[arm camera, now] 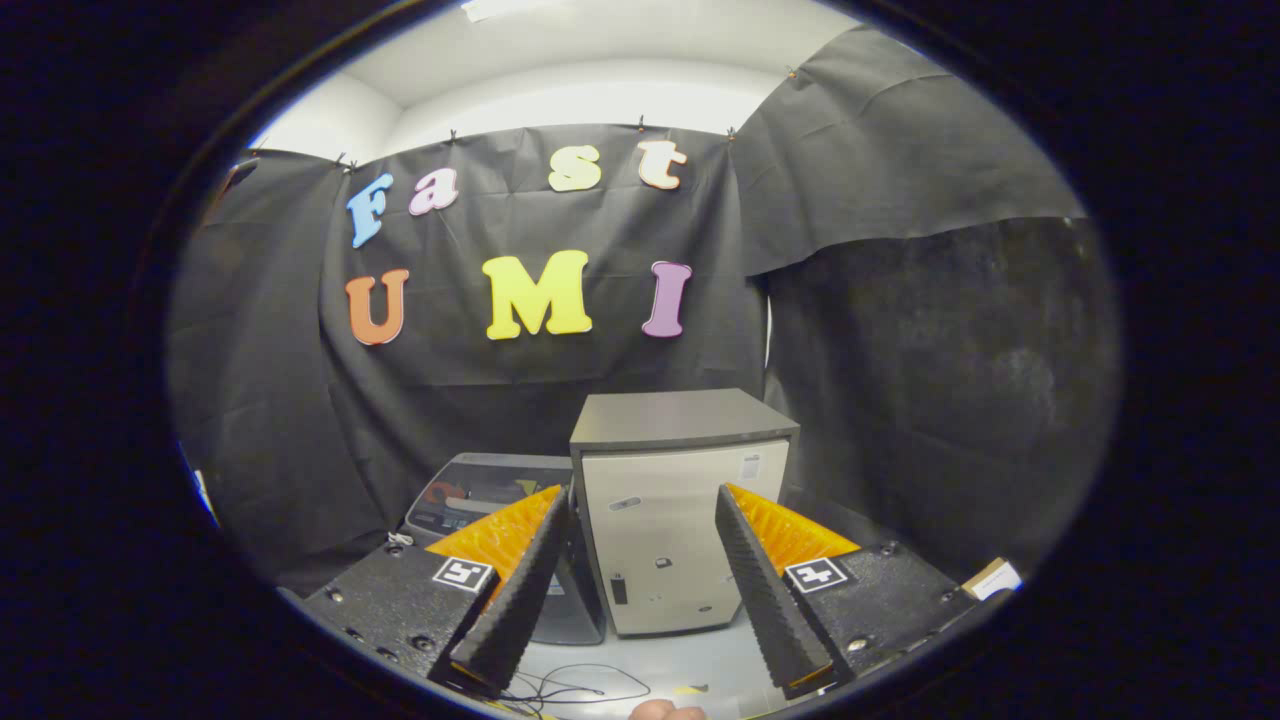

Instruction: Put the clothes into the washing machine and then close the washing machine lid.

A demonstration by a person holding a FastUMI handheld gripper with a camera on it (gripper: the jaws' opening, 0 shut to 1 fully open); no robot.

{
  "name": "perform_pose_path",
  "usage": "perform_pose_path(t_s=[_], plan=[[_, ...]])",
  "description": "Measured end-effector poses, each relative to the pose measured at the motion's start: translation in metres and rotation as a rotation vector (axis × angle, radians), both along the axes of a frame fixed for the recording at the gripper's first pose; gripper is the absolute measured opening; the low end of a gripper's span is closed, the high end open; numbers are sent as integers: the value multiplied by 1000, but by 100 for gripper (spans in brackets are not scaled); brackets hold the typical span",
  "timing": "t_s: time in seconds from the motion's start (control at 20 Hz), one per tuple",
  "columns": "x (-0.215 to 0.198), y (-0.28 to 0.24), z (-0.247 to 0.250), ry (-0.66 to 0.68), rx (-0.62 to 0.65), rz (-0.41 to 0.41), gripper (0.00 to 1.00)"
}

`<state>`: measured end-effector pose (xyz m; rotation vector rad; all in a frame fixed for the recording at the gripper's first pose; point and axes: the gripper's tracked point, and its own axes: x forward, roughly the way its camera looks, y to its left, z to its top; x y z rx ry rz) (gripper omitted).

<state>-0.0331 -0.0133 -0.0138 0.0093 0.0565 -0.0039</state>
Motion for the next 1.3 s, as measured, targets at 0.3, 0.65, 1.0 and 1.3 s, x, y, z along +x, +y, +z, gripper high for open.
perform_pose_path(t_s=[0.3,0.65,1.0,1.3], plan=[[4,-2,7,-17,-9,9,92],[5,-3,2,-4,8,4,92],[-1,5,3,-22,-3,16,92],[-7,10,2,-18,-6,35,92]])
